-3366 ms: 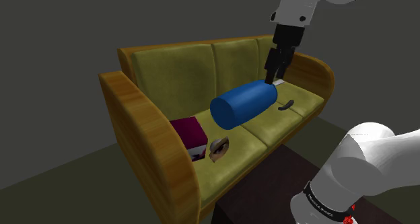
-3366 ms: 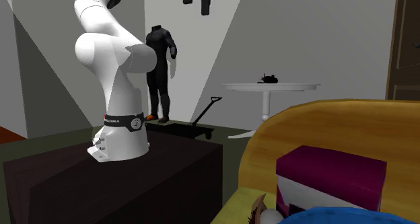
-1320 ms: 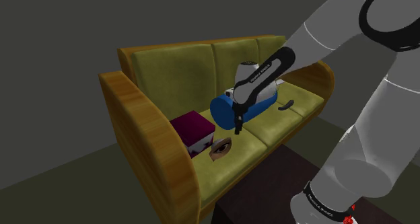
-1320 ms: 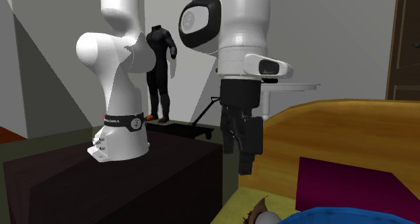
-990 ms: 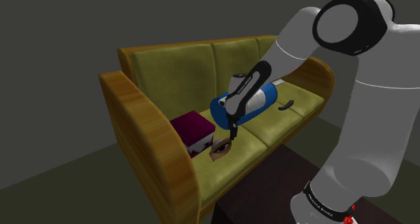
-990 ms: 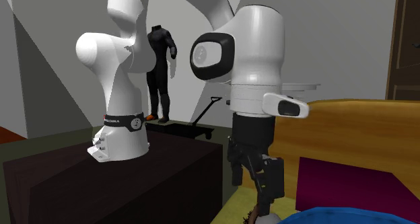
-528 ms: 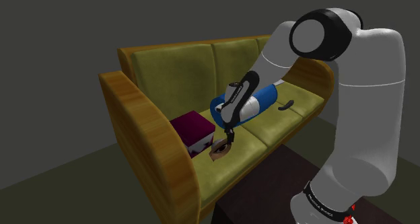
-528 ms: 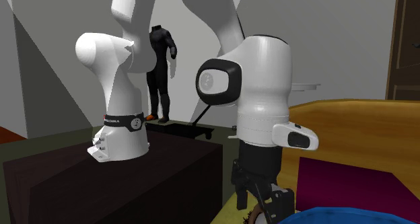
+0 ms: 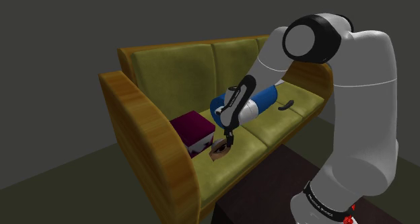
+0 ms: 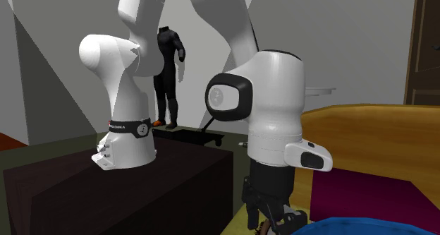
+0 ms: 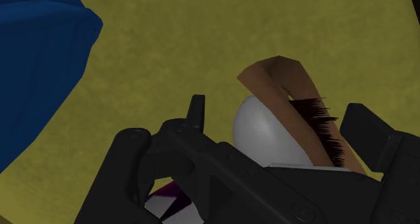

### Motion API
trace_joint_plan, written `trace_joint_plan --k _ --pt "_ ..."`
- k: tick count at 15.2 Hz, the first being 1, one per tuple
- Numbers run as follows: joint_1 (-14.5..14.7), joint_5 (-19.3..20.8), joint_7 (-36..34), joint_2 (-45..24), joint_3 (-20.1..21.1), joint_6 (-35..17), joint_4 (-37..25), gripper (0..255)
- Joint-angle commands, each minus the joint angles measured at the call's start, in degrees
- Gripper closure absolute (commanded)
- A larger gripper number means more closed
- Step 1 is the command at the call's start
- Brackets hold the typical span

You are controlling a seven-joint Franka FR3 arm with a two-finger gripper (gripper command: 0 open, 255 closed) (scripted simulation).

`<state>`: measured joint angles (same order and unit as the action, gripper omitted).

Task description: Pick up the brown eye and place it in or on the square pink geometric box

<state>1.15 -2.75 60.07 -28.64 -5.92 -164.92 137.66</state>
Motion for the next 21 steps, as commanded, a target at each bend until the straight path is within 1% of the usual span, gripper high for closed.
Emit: trace_joint_plan --k 1,2,3,12,21 --pt "0.0 0.0 0.0 -0.03 0.01 -0.03 -0.01 0" --pt "0.0 0.0 0.0 -0.03 0.01 -0.03 -0.01 0" --pt "0.0 0.0 0.0 -0.03 0.01 -0.03 -0.01 255" --pt "0.0 0.0 0.0 -0.03 0.01 -0.03 -0.01 255" --pt "1.24 1.31 -0.77 7.84 -1.54 5.75 2.08 255"
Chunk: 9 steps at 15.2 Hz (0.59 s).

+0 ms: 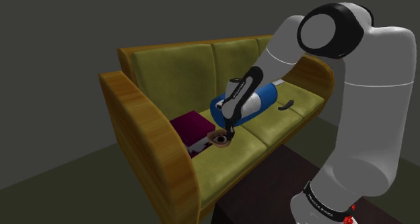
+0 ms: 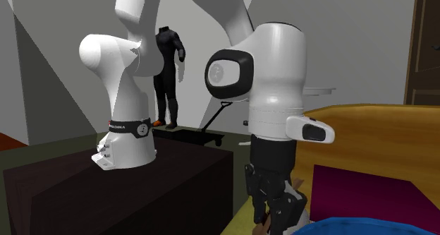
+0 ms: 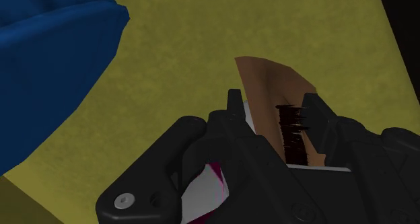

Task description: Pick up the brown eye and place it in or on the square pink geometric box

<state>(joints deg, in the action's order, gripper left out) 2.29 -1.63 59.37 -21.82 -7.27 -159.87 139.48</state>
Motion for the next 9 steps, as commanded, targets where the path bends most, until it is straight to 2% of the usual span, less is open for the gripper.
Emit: trace_joint_plan --k 1,9 --pt "0.23 0.36 -0.17 1.87 -0.36 1.39 0.43 255" --pt "1.02 1.94 -1.12 8.5 -1.44 7.14 1.27 255"
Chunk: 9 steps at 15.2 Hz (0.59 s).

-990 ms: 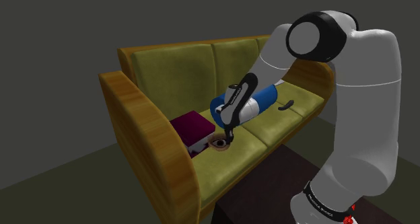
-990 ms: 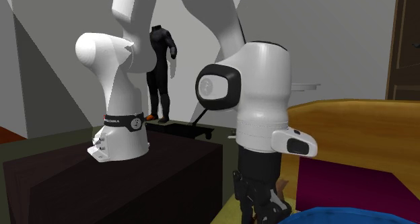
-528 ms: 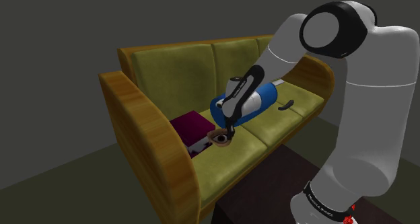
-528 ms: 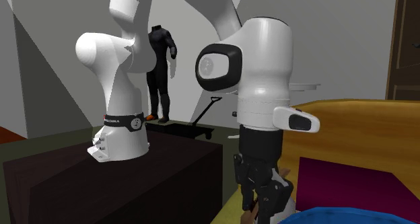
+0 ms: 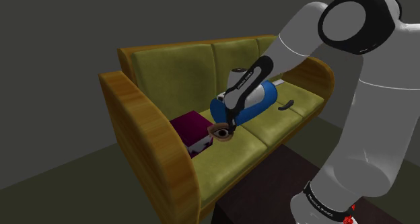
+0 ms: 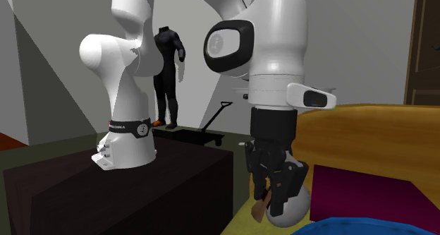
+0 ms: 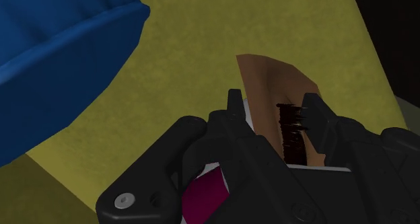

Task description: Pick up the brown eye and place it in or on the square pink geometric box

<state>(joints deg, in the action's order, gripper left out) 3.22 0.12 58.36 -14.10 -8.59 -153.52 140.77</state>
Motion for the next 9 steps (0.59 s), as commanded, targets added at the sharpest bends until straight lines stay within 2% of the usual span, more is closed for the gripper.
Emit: trace_joint_plan --k 1,9 --pt "0.15 0.4 -0.23 1.58 -0.22 1.54 0.02 255" --pt "0.51 1.85 -1.09 7.67 -0.76 7.71 -0.12 255"
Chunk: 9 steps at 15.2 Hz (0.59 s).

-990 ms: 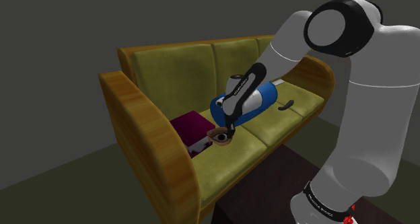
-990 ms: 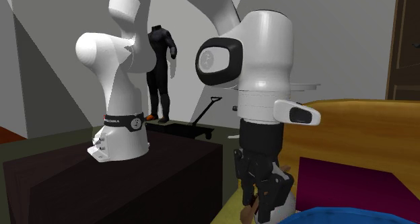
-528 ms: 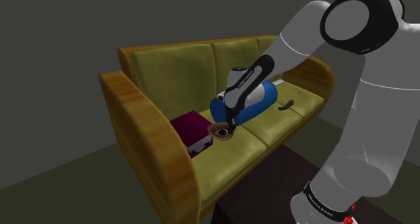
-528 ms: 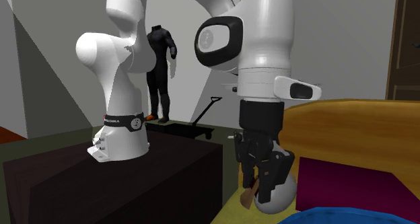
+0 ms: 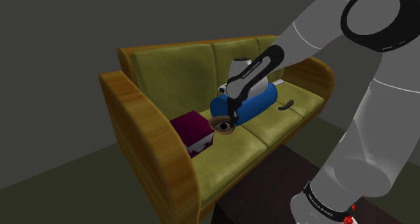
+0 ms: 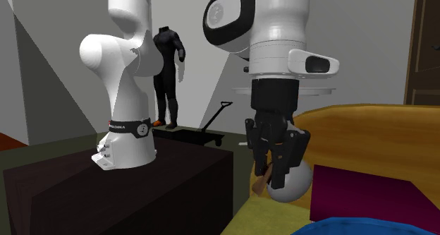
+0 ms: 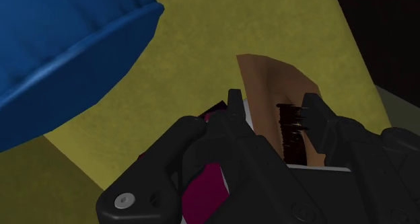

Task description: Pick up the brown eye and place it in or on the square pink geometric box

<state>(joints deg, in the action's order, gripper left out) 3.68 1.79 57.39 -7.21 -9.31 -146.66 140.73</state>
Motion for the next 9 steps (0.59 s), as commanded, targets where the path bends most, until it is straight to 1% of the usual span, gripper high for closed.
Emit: trace_joint_plan --k 1,9 --pt "0.07 0.34 -0.22 1.5 -0.08 1.65 -0.16 255" --pt "0.17 1.37 -0.81 6.85 -0.2 8.07 -1.28 255"
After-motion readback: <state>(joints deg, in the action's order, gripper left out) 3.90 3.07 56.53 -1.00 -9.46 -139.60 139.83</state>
